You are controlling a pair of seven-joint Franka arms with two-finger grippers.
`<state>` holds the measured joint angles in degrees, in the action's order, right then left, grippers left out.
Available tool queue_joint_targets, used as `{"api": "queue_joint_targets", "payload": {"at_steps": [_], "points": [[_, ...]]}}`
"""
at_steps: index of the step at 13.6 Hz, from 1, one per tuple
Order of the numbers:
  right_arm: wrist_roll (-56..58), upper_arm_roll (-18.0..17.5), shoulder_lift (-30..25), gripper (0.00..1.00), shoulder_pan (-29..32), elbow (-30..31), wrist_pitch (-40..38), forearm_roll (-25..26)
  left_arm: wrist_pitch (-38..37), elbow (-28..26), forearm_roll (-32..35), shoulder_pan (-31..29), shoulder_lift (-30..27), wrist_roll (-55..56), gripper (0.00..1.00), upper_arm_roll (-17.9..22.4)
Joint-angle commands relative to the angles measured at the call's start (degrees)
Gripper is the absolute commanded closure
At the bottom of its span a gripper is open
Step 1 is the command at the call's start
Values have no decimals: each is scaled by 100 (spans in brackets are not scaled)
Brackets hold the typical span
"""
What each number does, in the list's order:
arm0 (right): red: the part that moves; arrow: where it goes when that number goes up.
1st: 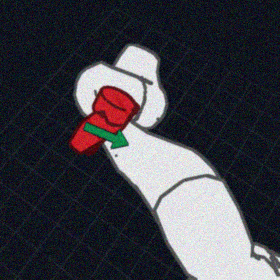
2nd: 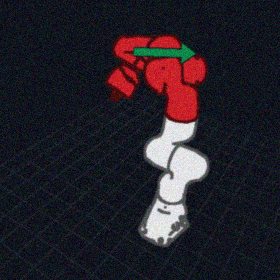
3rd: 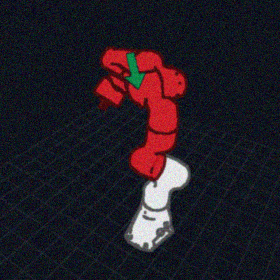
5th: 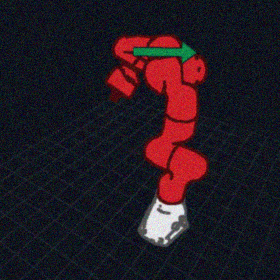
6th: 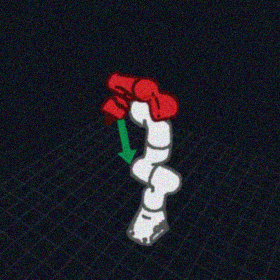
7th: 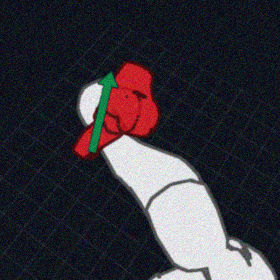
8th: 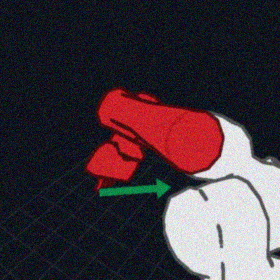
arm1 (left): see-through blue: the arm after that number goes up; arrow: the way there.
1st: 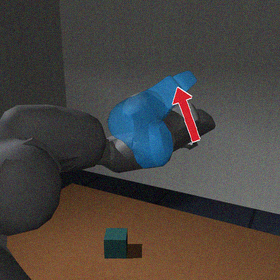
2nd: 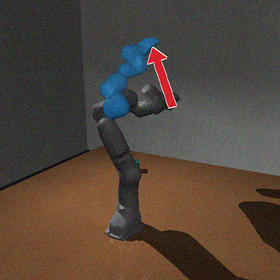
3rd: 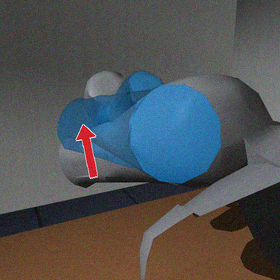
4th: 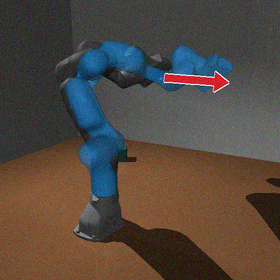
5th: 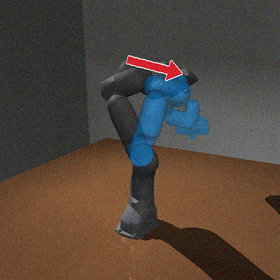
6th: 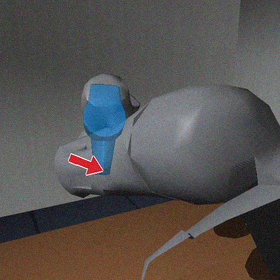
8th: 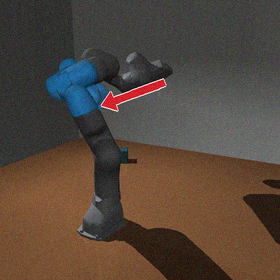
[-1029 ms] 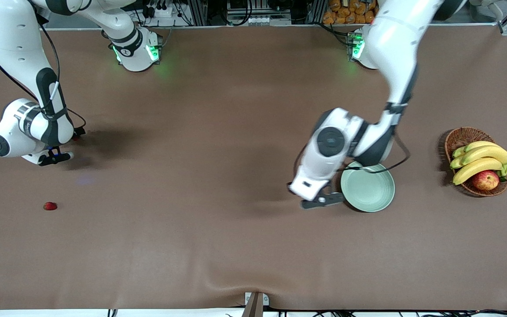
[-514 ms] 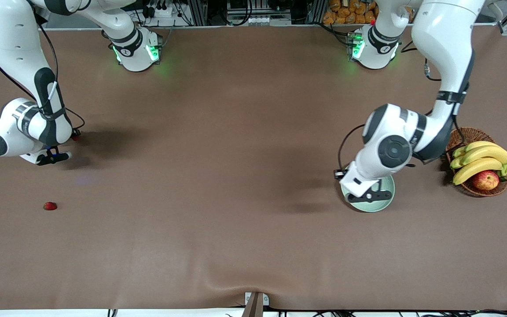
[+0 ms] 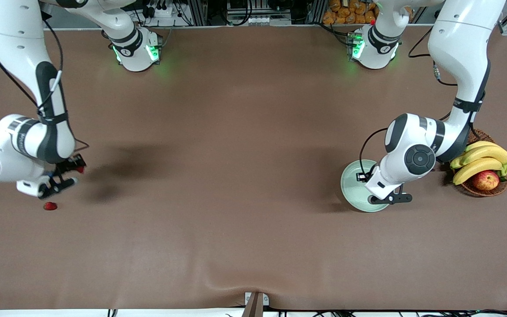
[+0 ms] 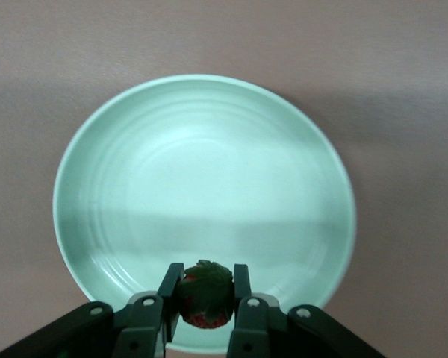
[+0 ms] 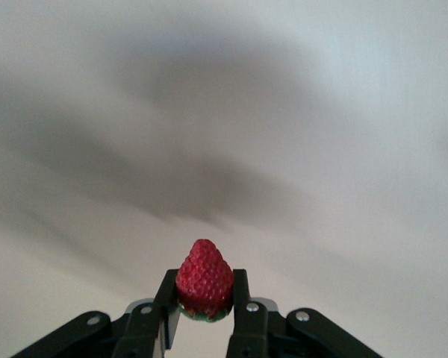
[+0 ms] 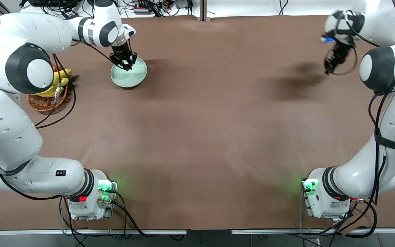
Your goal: Collect all strawberries into plate
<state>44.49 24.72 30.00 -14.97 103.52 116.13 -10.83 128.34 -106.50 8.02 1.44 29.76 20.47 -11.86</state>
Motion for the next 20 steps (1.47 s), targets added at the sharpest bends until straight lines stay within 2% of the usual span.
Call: {"api": "queue_joint_targets", "payload": {"at_steps": [1, 2, 4, 6, 9, 11, 14, 16, 17, 18, 19, 20], "points": [[-54, -755, 260, 100, 82, -839, -108, -77, 129, -55, 156, -205, 12, 44, 27, -70], [-159, -993, 444, 100, 82, -1156, -108, -120, 112, -73, 156, -249, 3, 53, 0, -70], [-309, -1450, 831, 100, 47, -1623, -30, -409, -132, -64, 164, -224, -145, 80, 0, -70], [-571, -1759, 973, 100, -276, -1774, 452, -578, -423, -38, 156, -188, -417, 167, 0, -105], [-1475, -1786, 1227, 100, -1251, -1870, 1270, -587, -679, 269, 77, -127, -498, 946, 0, -490], [-2021, -1795, 1516, 100, -1796, -2194, 1386, -587, -679, 488, 68, -39, -419, 1650, 0, -755], [-2567, -1804, 2026, 100, -2500, -2670, 1508, -578, -670, 963, 77, 539, 2, 2468, 0, -809], [-2848, -1804, 2229, 100, -2808, -2671, 1815, -569, -662, 1209, 94, 638, 239, 2908, 0, -800], [-2902, -1804, 2265, 79, -2844, -2671, 1878, -560, -644, 1288, 94, 690, 328, 3014, 0, -809], [-2885, -1804, 2256, 20, -2836, -2671, 1878, -534, -635, 1333, 77, 769, 381, 3042, 4, -809], [-2859, -1795, 2178, 0, -2819, -2662, 1870, -525, -609, 1333, 50, 840, 442, 3068, 7, -809], [-2884, -1795, 2081, 0, -2749, -2636, 1817, -534, -583, 1359, 59, 875, 478, 3181, 8, -809]]}}
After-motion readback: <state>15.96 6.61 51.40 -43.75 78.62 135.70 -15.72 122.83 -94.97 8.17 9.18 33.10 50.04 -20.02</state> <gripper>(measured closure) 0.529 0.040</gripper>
